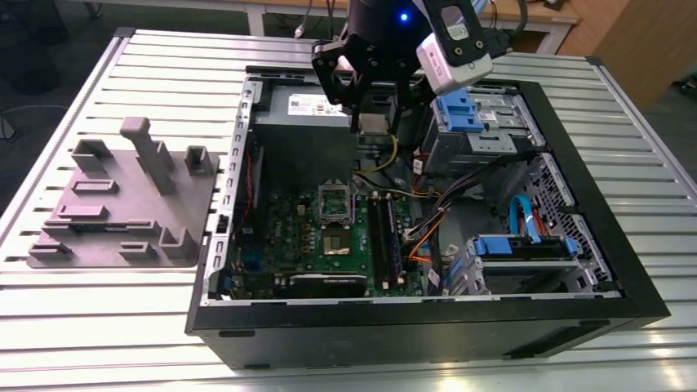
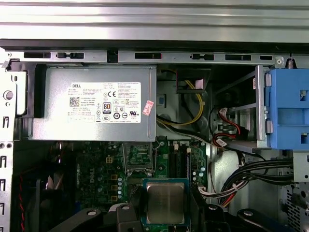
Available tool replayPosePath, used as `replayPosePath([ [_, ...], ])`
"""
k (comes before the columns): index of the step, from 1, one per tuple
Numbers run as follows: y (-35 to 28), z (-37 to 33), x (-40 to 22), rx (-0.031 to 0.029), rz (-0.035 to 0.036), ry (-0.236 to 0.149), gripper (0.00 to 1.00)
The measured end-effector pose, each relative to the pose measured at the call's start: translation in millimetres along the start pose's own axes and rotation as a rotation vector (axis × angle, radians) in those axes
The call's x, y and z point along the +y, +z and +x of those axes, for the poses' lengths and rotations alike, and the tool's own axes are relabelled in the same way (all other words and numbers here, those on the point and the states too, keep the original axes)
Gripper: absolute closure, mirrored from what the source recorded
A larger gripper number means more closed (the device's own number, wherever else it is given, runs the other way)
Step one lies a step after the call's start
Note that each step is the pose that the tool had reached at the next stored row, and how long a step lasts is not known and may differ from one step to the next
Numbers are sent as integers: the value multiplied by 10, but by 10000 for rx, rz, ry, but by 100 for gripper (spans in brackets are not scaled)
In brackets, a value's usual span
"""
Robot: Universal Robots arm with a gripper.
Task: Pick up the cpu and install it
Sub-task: 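Place the cpu into insertion slot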
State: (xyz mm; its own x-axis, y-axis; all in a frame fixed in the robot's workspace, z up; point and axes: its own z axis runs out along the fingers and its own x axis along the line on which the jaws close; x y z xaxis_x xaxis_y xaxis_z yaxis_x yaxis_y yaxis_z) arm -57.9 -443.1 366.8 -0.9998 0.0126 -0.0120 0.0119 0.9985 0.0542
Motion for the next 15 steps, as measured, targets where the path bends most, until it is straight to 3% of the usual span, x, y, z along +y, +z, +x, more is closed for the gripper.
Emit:
replayPosePath([
  [15, 18, 9, -35, 1, 0, -3, 53],
])
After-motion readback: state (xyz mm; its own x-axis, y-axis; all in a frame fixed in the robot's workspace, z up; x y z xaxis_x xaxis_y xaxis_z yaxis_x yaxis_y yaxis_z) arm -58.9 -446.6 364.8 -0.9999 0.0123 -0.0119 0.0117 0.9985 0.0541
